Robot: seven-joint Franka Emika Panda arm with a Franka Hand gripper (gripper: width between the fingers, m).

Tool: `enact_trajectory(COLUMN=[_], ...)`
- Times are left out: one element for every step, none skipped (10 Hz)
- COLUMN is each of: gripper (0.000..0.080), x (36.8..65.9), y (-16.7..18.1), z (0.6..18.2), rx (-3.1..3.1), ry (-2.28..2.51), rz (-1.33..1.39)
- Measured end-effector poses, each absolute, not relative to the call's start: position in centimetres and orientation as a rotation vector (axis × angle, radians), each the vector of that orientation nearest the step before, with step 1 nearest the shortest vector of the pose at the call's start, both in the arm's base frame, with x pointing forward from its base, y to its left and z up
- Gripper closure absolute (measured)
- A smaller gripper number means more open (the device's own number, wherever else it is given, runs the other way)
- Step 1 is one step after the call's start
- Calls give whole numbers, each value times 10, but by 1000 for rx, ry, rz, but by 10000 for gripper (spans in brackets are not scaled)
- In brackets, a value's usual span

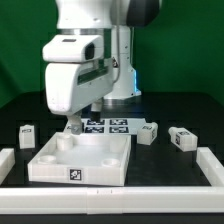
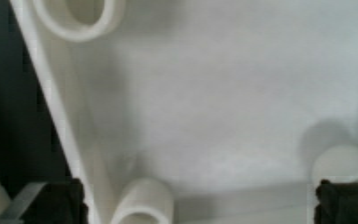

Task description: Assemble one leg

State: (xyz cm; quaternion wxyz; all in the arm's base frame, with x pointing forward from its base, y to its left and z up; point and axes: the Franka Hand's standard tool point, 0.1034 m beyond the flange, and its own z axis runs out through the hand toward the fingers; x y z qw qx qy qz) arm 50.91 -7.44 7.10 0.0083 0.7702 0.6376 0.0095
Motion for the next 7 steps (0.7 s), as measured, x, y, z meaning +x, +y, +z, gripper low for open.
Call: enact_trajectory(gripper=[150, 150, 150, 150, 150, 150, 150], x=[506, 507, 507, 507, 505, 496, 481], y=[-78, -77, -77, -77, -78, -81, -78], z=[68, 69, 69, 69, 68, 65, 58], rx=[2376, 2401, 2402, 2403, 2402, 2414, 2429], ry=[2041, 2008, 2008, 2007, 2011, 2017, 2028], rz=[22, 24, 24, 23, 22, 8, -17])
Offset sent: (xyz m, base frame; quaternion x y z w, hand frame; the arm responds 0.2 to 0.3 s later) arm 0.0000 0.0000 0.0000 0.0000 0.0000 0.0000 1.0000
